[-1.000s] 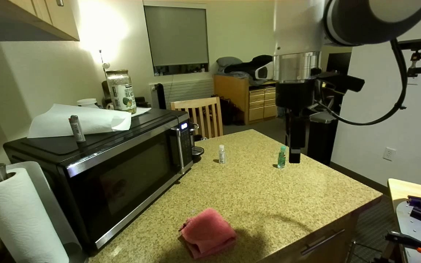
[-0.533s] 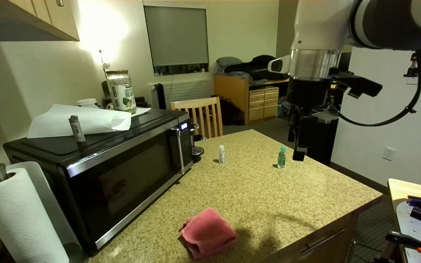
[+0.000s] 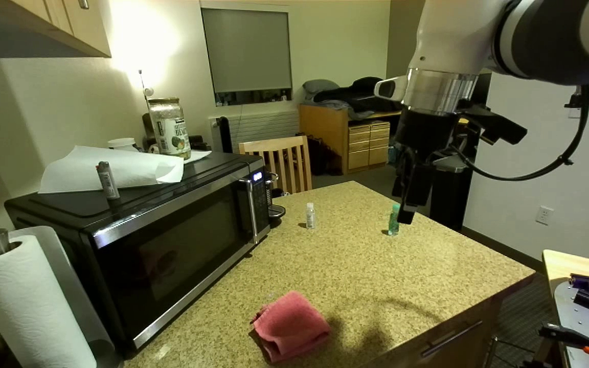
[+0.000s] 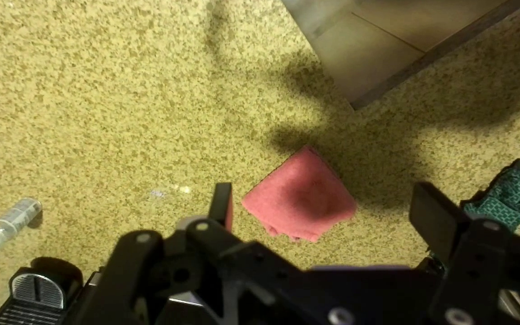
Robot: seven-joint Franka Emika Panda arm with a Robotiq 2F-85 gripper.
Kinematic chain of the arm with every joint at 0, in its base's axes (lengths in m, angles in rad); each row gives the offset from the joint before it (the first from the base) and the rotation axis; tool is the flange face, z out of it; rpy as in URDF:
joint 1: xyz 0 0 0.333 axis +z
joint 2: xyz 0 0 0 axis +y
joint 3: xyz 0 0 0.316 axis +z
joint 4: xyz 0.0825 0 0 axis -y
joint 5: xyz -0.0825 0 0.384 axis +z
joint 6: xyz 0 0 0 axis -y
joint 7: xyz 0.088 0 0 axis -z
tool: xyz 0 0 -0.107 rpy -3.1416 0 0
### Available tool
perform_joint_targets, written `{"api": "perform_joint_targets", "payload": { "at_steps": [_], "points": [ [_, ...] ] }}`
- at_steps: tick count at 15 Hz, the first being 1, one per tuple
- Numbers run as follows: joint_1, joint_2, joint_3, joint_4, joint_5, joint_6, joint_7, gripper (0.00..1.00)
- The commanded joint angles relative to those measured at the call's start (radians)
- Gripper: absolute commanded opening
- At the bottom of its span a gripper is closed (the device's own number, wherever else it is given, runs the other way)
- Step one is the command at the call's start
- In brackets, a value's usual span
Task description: Fold the pink towel in half from right to left
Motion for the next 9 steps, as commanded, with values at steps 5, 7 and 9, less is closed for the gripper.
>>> {"api": "perform_joint_targets", "payload": {
  "at_steps": [5,7,9],
  "points": [
    [-0.041,-0.005,0.025,-0.054,-0.054,0.152,0.033,1.0],
    [-0.047,-0.012,0.027,-0.067,-0.058,0.177,0.037,1.0],
    [-0.047,-0.011,0.023,-0.072,-0.045,0.185,0.036,1.0]
  ]
}}
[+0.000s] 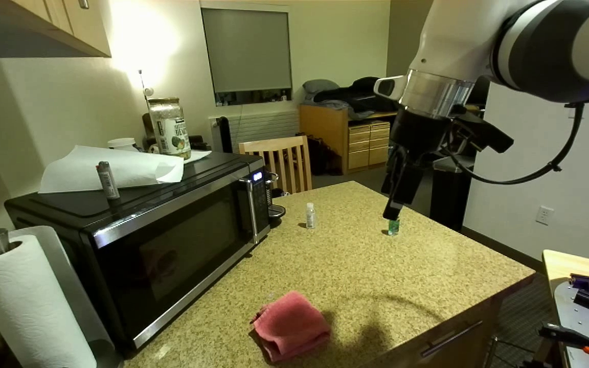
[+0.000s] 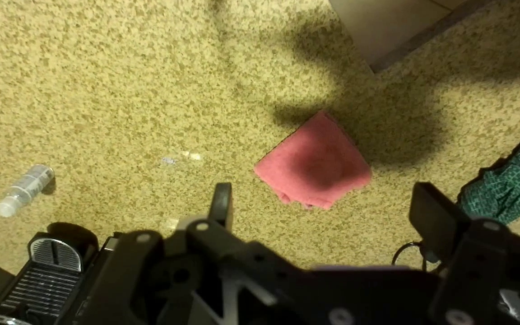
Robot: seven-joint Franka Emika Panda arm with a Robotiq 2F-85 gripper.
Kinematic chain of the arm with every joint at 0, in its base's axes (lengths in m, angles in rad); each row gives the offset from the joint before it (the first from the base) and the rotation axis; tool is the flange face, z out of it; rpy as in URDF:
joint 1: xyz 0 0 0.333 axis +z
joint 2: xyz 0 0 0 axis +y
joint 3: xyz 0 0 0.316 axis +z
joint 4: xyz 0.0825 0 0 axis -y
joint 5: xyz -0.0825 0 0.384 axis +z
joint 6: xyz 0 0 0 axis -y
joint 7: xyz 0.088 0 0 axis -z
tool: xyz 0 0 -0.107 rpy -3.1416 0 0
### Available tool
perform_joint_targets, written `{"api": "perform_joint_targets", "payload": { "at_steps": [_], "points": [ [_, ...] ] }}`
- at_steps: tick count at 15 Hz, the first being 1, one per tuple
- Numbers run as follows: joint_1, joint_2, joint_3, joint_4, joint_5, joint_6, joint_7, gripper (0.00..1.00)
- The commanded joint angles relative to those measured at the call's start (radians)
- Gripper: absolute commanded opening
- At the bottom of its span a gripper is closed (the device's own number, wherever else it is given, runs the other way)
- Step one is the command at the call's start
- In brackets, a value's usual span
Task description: Fold the pink towel in half from right to left
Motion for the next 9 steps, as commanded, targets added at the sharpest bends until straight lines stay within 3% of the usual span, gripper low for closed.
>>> {"api": "perform_joint_targets", "payload": {
  "at_steps": [1,9],
  "points": [
    [-0.017,-0.008,0.012,-0.033,-0.006,0.042,0.022,1.0],
    [-0.011,-0.001,0.006,-0.007,0.004,0.004,-0.003,1.0]
  ]
}}
